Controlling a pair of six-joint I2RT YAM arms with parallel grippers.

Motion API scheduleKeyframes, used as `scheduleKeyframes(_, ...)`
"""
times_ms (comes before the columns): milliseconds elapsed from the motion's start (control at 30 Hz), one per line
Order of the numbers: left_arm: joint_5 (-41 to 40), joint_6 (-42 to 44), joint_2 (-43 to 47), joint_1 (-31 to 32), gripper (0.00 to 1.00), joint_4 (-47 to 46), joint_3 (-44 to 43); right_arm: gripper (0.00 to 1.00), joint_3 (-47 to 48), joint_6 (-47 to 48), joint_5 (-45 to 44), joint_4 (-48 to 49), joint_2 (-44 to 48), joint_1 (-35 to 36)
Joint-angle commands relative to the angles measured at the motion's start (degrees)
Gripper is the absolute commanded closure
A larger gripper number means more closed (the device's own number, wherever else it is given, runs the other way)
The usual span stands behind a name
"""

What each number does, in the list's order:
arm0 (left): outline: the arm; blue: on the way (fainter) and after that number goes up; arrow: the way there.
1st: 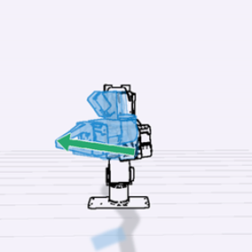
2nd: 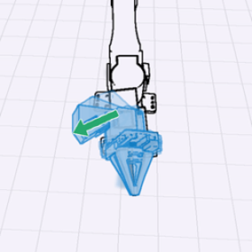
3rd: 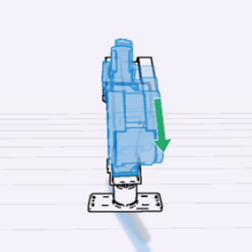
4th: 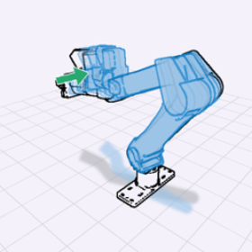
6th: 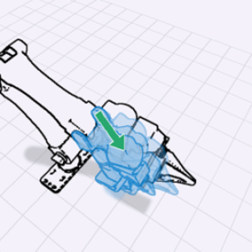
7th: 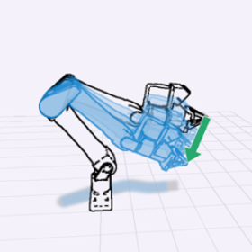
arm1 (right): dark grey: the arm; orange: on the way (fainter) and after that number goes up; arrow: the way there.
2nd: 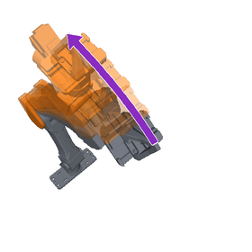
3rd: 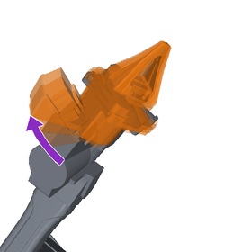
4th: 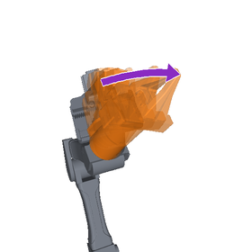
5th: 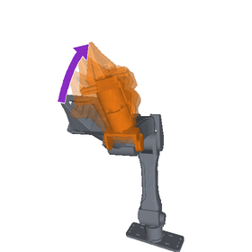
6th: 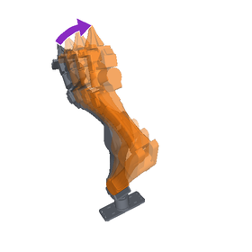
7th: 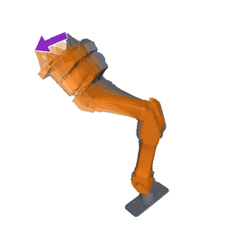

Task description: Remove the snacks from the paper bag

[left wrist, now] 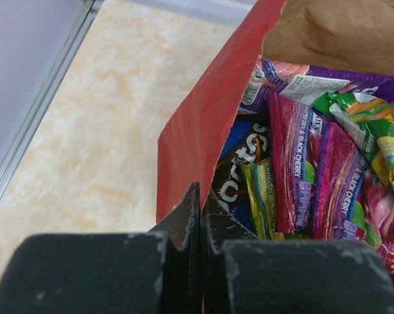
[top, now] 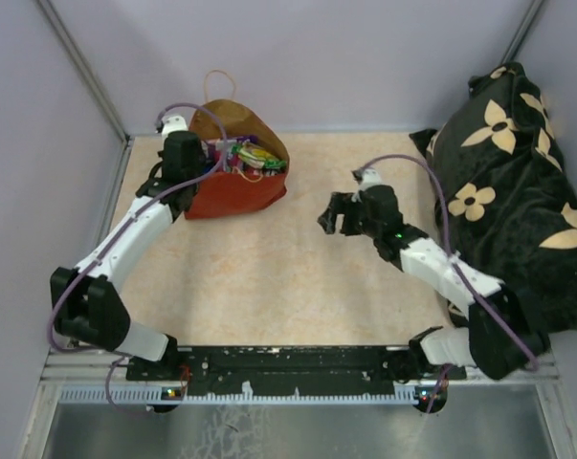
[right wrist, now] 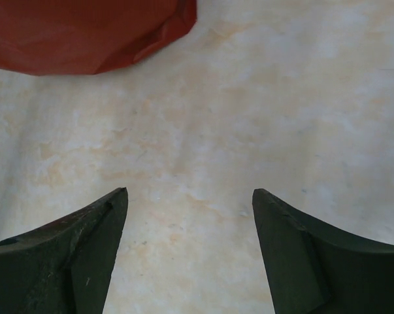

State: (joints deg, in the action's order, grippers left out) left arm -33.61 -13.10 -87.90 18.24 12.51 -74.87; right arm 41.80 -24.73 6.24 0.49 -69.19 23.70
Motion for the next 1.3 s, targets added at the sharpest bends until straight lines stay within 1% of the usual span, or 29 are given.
scheduleKeyframes(0, 1.4, -4.4, 12.4, -0.1, 1.0, -0.1, 5.6, 0.27, 6.2, 6.6, 2.5, 9.5, -11.1, 8.5)
scheduleKeyframes(67, 2.6, -5.6, 16.2, -0.1, 1.0, 3.0, 8.6, 0.33, 8.3, 6.9, 4.5, 12.5, -16.9, 11.3)
scheduleKeyframes(167, 3.7, -6.4, 22.0, -0.1, 1.0, 7.3, 11.7, 0.44, 12.2, 5.9, 8.5, 19.5, -25.4, 14.6)
scheduleKeyframes(200, 4.3, -6.7, 23.7, -0.1, 1.0, 8.7, 12.5, 0.46, 14.4, 5.5, 9.6, 21.3, -28.7, 15.1)
scheduleKeyframes(267, 6.2, -7.4, 27.7, -0.1, 0.99, 11.3, 13.9, 0.47, 22.4, 5.1, 11.3, 22.1, -35.2, 15.8)
scheduleKeyframes(333, 7.7, -8.0, 30.2, -0.1, 0.98, 12.9, 15.1, 0.47, 33.9, 5.5, 12.7, 18.2, -43.8, 15.8)
scheduleKeyframes(400, 9.1, -7.9, 32.0, -0.1, 0.97, 13.9, 15.7, 0.47, 47.0, 6.8, 13.5, 10.3, -49.7, 15.9)
scheduleKeyframes(467, 10.1, -7.8, 33.0, -0.1, 0.97, 15.5, 15.6, 0.47, 55.7, 8.0, 14.1, 3.6, -52.0, 15.9)
scheduleKeyframes(500, 11.3, -7.1, 33.5, -0.1, 0.97, 16.3, 15.5, 0.46, 57.1, 8.6, 13.8, 3.1, -51.5, 15.9)
scheduleKeyframes(533, 12.4, -6.9, 34.2, -0.1, 0.97, 17.0, 15.5, 0.44, 57.0, 9.1, 13.4, 3.1, -50.2, 15.9)
scheduleKeyframes(600, 15.3, -6.6, 35.8, -0.1, 0.98, 18.1, 15.9, 0.37, 53.9, 10.5, 11.3, 3.3, -46.2, 15.9)
scheduleKeyframes(733, 18.7, -7.4, 39.7, -0.1, 1.0, 19.1, 18.7, 0.21, 40.8, 12.7, 6.0, 5.2, -34.7, 15.9)
scheduleKeyframes(800, 20.5, -7.9, 41.8, -0.1, 0.96, 19.1, 19.9, 0.09, 34.6, 12.8, 3.1, 5.1, -29.2, 15.9)
scheduleKeyframes(833, 21.5, -8.1, 42.6, 0.0, 0.91, 19.3, 20.2, 0.03, 32.6, 12.2, 1.1, 4.5, -26.8, 15.9)
scheduleKeyframes(867, 21.8, -8.2, 43.4, 0.0, 0.82, 19.5, 20.2, 0.01, 31.2, 11.3, -1.2, 3.8, -23.3, 15.9)
scheduleKeyframes(900, 21.7, -7.8, 44.1, 0.0, 0.66, 19.6, 20.0, 0.01, 30.1, 9.9, -3.9, 2.8, -20.5, 15.9)
scheduleKeyframes(1000, 18.9, -4.2, 45.9, -0.1, 0.05, 19.1, 17.7, 0.01, 28.5, 4.8, -8.6, 1.1, -12.9, 16.3)
scheduleKeyframes(1033, 17.6, -2.6, 46.1, 0.0, 0.01, 18.7, 16.6, 0.01, 28.7, 3.5, -10.6, 0.5, -11.3, 16.9)
scheduleKeyframes(1100, 16.2, 0.5, 45.3, 0.0, 0.0, 18.7, 13.3, 0.01, 31.1, 3.7, -17.3, -1.8, -9.4, 20.1)
scheduleKeyframes(1133, 16.2, 1.8, 44.2, -0.1, 0.0, 19.2, 11.1, 0.01, 33.2, 4.7, -21.2, -4.5, -9.4, 22.2)
scheduleKeyframes(1167, 16.8, 2.9, 43.1, -0.1, 0.0, 19.9, 8.9, 0.01, 36.0, 5.5, -24.6, -6.8, -10.1, 25.1)
scheduleKeyframes(1267, 19.9, 5.2, 39.4, -0.1, 0.0, 21.1, 3.1, 0.01, 44.6, 5.3, -32.2, -13.8, -14.3, 29.3)
